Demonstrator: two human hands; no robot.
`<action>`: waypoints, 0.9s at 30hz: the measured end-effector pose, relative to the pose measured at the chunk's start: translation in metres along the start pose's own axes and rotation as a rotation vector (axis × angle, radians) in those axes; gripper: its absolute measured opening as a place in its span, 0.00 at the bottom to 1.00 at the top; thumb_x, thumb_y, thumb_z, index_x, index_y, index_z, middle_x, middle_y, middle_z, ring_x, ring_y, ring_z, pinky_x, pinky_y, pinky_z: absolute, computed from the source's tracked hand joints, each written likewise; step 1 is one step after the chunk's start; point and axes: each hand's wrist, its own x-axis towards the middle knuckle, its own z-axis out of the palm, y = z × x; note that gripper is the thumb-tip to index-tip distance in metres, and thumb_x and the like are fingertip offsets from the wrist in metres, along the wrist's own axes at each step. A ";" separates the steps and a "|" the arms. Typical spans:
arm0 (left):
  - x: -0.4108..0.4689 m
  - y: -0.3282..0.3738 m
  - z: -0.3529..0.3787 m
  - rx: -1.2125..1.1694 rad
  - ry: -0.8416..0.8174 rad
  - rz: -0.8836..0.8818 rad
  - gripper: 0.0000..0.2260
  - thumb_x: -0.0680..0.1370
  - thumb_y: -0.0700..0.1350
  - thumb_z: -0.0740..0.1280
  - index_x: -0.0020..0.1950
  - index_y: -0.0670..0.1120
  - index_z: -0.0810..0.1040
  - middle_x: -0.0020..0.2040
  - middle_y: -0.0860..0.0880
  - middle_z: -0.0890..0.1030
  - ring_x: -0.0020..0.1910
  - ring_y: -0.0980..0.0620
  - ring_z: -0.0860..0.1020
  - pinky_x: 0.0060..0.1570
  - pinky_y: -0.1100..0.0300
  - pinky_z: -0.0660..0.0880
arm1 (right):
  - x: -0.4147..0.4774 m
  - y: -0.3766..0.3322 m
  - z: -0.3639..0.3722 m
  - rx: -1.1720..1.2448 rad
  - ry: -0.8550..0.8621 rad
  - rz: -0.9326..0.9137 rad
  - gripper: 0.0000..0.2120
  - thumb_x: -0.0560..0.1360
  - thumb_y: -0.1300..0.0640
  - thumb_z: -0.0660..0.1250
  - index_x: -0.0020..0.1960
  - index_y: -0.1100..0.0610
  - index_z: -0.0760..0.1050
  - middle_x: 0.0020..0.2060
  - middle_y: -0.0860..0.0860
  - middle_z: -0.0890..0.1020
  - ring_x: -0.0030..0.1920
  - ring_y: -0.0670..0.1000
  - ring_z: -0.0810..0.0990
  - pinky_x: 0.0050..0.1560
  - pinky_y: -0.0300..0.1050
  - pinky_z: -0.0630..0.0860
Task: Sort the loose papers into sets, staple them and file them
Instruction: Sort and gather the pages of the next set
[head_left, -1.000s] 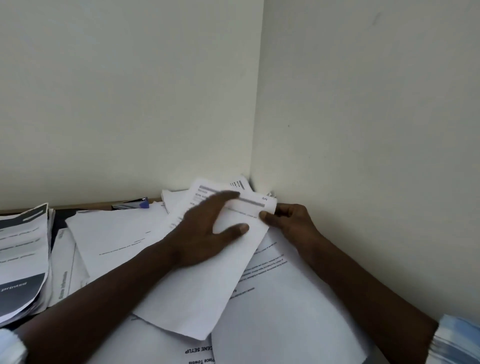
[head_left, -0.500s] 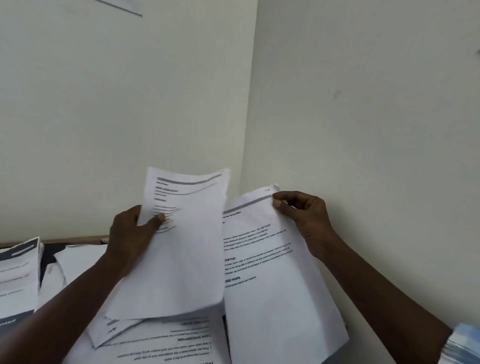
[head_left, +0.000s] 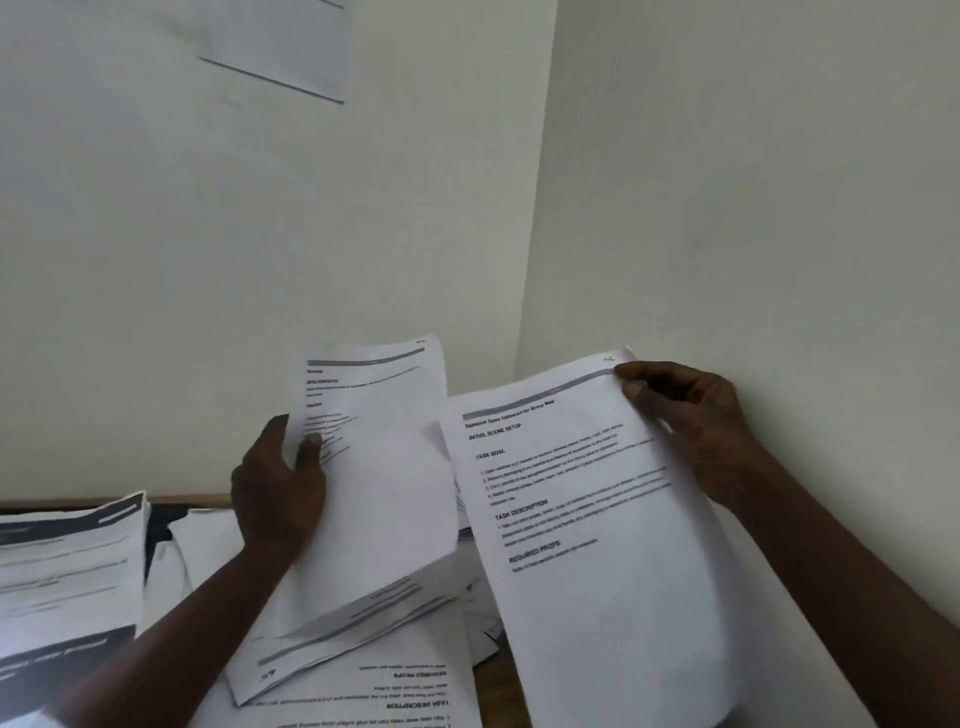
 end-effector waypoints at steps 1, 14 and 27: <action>-0.001 0.001 0.000 0.000 0.004 0.005 0.10 0.81 0.43 0.70 0.61 0.43 0.79 0.52 0.37 0.84 0.50 0.29 0.80 0.47 0.45 0.74 | 0.001 -0.001 0.001 -0.020 -0.024 0.006 0.09 0.70 0.60 0.75 0.50 0.57 0.87 0.47 0.53 0.87 0.46 0.47 0.82 0.49 0.35 0.79; -0.003 0.004 -0.002 0.004 -0.063 0.078 0.11 0.80 0.46 0.67 0.60 0.44 0.80 0.49 0.39 0.85 0.48 0.33 0.81 0.44 0.50 0.72 | -0.001 0.012 0.044 0.047 0.042 0.205 0.07 0.78 0.68 0.70 0.52 0.59 0.85 0.40 0.49 0.87 0.38 0.45 0.84 0.39 0.36 0.81; -0.019 0.031 0.000 -0.611 -1.114 -0.597 0.14 0.86 0.46 0.60 0.56 0.38 0.82 0.47 0.48 0.86 0.45 0.52 0.85 0.51 0.59 0.82 | -0.011 0.141 0.075 0.144 0.155 0.635 0.50 0.56 0.66 0.84 0.75 0.50 0.70 0.69 0.56 0.75 0.66 0.61 0.78 0.67 0.60 0.75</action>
